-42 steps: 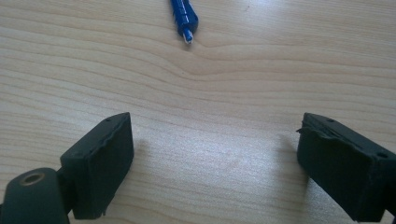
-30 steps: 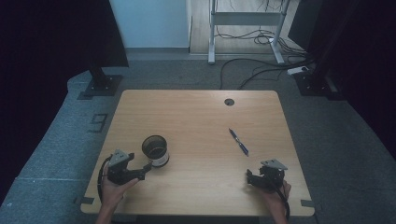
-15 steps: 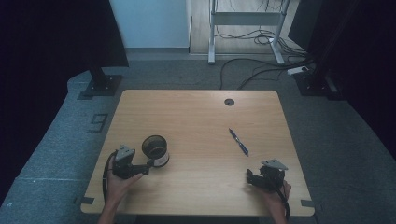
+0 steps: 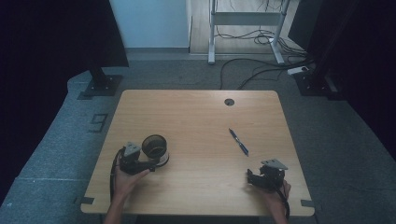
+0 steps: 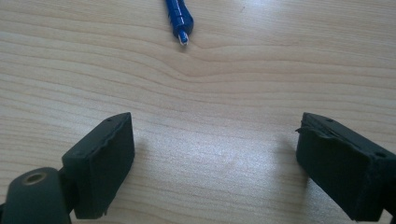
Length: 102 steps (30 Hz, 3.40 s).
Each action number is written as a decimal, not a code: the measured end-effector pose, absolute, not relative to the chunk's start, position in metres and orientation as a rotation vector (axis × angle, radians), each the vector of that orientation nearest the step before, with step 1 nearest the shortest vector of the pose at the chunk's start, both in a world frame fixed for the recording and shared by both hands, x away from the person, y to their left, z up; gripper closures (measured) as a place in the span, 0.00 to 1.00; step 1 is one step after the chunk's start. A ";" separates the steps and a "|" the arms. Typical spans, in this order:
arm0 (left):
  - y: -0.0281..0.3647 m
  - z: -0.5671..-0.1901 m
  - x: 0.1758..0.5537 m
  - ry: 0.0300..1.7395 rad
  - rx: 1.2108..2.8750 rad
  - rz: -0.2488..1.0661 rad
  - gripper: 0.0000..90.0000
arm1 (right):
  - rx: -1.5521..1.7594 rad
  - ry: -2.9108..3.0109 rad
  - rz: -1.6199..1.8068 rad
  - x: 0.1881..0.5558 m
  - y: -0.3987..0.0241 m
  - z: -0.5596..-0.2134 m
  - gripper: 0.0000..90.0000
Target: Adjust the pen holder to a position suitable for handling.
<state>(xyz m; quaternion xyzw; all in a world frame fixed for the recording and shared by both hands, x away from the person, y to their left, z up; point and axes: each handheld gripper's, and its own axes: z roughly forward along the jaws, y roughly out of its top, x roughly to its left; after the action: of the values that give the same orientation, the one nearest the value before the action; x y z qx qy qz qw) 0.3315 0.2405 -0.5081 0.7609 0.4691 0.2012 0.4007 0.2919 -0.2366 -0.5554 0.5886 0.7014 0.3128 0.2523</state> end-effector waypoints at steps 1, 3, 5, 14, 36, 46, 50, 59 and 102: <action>0.239 -0.508 0.333 1.182 1.929 0.509 0.02 | 1.601 1.907 0.850 0.292 -0.237 -0.555 0.12; 0.237 -0.509 0.335 1.180 1.929 0.507 0.03 | 1.601 1.907 0.852 0.292 -0.237 -0.555 0.12; 0.234 -0.510 0.338 1.176 1.936 0.501 0.03 | 1.601 1.908 0.850 0.292 -0.237 -0.555 0.12; 0.223 -0.514 0.351 1.146 1.930 0.509 0.04 | 1.600 1.908 0.850 0.292 -0.237 -0.555 0.12; 0.220 -0.506 0.345 1.120 1.876 0.552 0.12 | 1.600 1.905 0.849 0.292 -0.237 -0.555 0.13; 0.213 -0.493 0.339 1.090 1.880 0.552 0.12 | 1.602 1.901 0.849 0.292 -0.237 -0.555 0.13; 0.208 -0.488 0.337 1.072 1.880 0.553 0.12 | 1.602 1.900 0.849 0.292 -0.237 -0.555 0.13; 0.194 -0.478 0.337 1.041 1.875 0.533 0.12 | 1.605 1.897 0.850 0.292 -0.237 -0.555 0.13; 0.114 -0.474 0.349 0.945 1.931 0.460 0.12 | 1.606 1.897 0.848 0.292 -0.237 -0.555 0.14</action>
<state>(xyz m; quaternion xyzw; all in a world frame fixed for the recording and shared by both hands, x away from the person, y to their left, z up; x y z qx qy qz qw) 0.3486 0.1140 -0.4738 0.7825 0.3828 0.1866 0.4543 0.2919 -0.2369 -0.5553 0.5914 0.6984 0.3124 0.2549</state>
